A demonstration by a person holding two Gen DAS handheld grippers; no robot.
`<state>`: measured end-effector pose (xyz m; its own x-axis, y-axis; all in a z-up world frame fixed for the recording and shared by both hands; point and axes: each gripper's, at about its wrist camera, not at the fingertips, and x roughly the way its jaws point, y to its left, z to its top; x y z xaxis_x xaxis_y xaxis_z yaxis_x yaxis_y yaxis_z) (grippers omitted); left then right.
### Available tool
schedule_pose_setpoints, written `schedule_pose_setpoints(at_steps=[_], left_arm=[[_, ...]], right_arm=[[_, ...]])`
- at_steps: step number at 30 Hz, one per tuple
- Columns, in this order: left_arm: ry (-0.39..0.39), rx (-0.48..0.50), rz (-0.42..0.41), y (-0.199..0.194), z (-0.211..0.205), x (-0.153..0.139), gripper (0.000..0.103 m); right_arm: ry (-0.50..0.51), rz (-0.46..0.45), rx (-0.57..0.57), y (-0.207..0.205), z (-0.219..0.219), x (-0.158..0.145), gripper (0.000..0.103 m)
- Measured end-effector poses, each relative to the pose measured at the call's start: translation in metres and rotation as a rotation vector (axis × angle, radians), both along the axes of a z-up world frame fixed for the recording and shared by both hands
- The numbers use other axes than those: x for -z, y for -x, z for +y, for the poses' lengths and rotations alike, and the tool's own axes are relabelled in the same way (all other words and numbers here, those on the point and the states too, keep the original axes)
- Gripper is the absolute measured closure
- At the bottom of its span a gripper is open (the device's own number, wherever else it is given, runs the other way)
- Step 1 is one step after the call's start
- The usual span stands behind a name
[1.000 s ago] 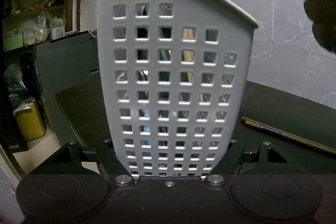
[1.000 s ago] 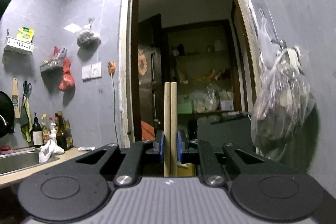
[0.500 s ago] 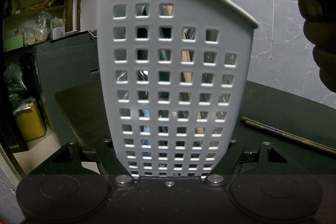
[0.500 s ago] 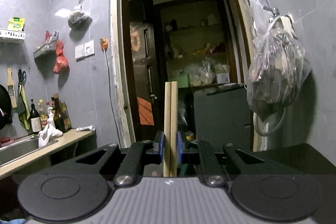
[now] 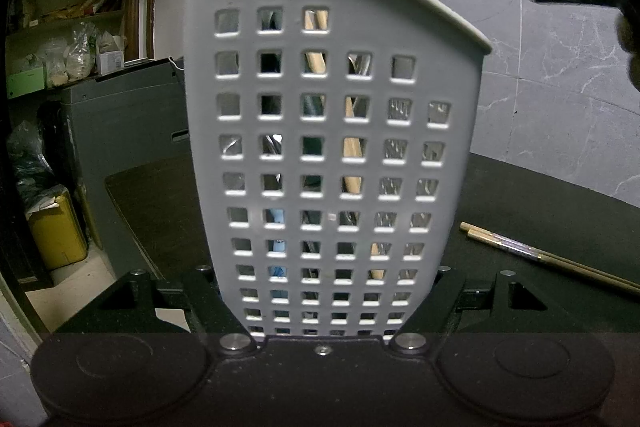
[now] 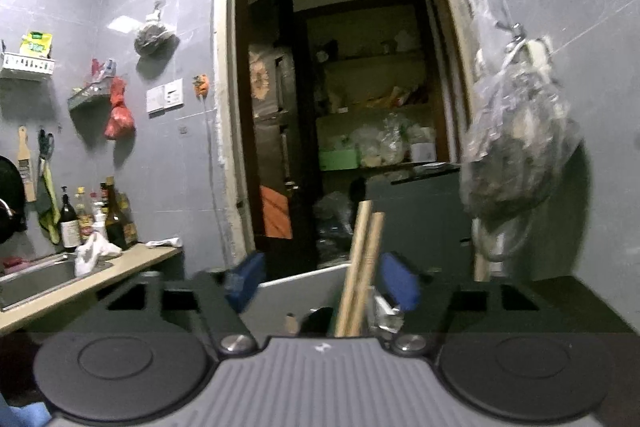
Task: Organize utensils
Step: 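Lower the chopsticks into the caddy and open the right gripper, then move the right gripper back to the purple-banded chopsticks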
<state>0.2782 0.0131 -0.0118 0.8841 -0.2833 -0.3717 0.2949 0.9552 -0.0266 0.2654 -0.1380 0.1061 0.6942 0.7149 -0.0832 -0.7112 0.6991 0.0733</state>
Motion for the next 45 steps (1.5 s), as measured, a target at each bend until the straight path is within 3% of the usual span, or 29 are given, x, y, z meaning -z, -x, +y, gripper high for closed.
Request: schedule_pose_setpoints(at_steps=[2, 5, 19, 30, 40, 45], left_arm=[[-0.001, 0.000, 0.000, 0.000, 0.000, 0.000, 0.028], [0.000, 0.000, 0.001, 0.001, 0.000, 0.000, 0.028], [-0.003, 0.001, 0.001, 0.000, 0.001, 0.000, 0.028], [-0.004, -0.001, 0.000, 0.000, 0.001, 0.000, 0.028], [-0.003, 0.009, -0.005, 0.000, 0.001, 0.002, 0.028], [-0.022, 0.018, -0.011, -0.003, 0.001, 0.005, 0.028]], right_arm=[[0.007, -0.006, 0.041, 0.007, -0.013, -0.001, 0.007], [0.030, 0.010, 0.119, 0.014, -0.031, 0.002, 0.001], [0.084, 0.245, 0.370, 0.032, -0.103, 0.059, 0.000], [0.246, 0.387, 0.378, 0.054, -0.116, 0.098, 0.000], [0.352, 0.401, 0.393, 0.087, -0.103, 0.111, 0.000], [0.321, 0.394, 0.440, 0.110, -0.106, 0.106, 0.000]])
